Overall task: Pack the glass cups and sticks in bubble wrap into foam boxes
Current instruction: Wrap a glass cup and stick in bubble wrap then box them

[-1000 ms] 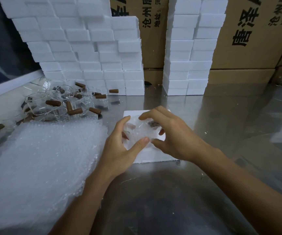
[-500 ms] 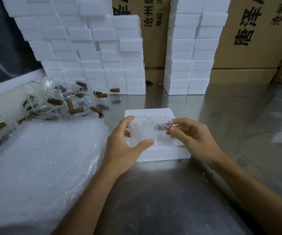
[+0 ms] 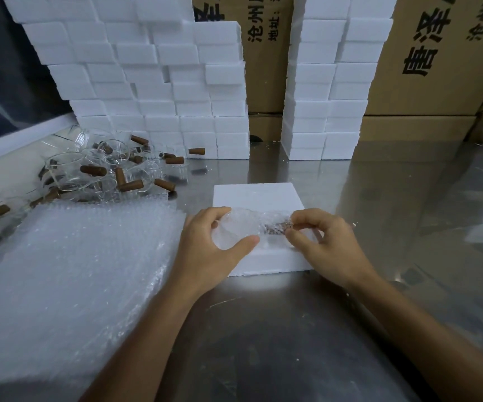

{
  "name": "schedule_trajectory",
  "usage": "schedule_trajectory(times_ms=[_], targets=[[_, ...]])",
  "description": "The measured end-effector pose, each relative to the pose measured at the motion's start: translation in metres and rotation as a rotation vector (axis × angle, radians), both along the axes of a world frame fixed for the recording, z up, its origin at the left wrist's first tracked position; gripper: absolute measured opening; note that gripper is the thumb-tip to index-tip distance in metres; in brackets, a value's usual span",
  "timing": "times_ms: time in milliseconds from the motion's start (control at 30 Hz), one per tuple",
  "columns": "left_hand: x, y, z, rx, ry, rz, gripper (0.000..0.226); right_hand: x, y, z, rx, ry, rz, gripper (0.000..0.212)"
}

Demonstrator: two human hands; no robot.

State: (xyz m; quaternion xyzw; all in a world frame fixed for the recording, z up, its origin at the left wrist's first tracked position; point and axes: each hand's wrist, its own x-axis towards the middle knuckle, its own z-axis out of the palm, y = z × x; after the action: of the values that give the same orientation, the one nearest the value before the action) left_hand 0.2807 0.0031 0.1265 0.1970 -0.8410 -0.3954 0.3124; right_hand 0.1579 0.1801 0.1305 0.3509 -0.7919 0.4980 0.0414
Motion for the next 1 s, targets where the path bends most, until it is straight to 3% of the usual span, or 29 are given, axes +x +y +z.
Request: schedule_trajectory(times_ms=[400, 767, 1000], targets=[[-0.005, 0.013, -0.004, -0.019, 0.057, 0.098, 0.072, -0.001, -0.003, -0.001, -0.027, 0.048, -0.01, 0.016], [-0.003, 0.01, -0.003, 0.047, 0.044, -0.01, 0.057, 0.004, -0.003, 0.0, -0.085, -0.001, -0.044, 0.027], [-0.004, 0.007, -0.005, 0.051, 0.003, -0.027, 0.058, 0.006, -0.003, 0.002, -0.049, -0.011, -0.062, 0.021]])
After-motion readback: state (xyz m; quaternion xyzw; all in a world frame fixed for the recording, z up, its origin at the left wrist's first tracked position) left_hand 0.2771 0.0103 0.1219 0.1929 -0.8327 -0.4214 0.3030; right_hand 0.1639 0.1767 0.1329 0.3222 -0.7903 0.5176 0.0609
